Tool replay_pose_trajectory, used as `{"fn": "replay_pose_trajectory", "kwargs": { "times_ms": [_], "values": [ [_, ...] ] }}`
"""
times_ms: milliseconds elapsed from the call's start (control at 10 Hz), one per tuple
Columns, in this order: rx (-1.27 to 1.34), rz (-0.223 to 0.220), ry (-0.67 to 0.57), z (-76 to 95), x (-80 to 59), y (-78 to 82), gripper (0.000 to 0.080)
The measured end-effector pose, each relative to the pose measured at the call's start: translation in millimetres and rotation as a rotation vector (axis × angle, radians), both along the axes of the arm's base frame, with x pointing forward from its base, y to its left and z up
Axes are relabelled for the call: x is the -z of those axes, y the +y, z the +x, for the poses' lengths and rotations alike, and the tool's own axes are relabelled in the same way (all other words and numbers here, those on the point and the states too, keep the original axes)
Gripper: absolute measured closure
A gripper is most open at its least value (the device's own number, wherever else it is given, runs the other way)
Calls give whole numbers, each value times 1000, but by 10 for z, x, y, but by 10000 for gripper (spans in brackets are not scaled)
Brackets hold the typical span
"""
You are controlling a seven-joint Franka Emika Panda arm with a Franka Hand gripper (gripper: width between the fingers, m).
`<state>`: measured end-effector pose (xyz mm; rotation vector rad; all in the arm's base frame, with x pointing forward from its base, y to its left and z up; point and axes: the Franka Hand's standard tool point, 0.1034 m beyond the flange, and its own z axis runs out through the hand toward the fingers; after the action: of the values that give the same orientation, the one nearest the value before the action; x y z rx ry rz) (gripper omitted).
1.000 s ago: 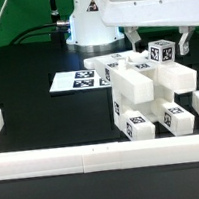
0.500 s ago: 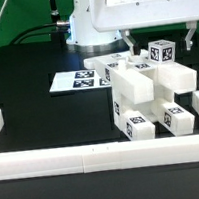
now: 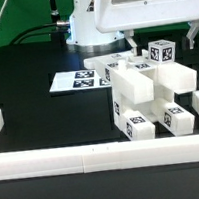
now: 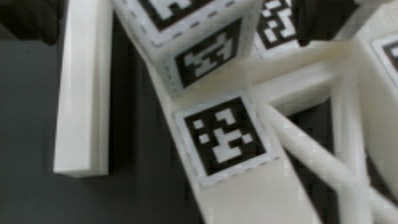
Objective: Assemble chair
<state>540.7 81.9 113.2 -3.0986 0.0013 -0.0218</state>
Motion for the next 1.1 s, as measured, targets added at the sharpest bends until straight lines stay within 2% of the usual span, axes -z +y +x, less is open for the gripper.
{"fn": "replay_pose_trajectory", "kwargs": {
  "times_ms": [400,500,600,700,800,1100],
  "values": [
    [-170,-6,-7,-3,2,-1,151],
    [-166,-5,-6,-1,2,-16,286],
    [-153,-5,-6,-1,2,-16,286],
    [-142,-5,-5,-1,2,-17,425],
    [-137,-5,-5,0,2,-17,517],
    [51,-1,2,0,2,-15,516]
  ]
}}
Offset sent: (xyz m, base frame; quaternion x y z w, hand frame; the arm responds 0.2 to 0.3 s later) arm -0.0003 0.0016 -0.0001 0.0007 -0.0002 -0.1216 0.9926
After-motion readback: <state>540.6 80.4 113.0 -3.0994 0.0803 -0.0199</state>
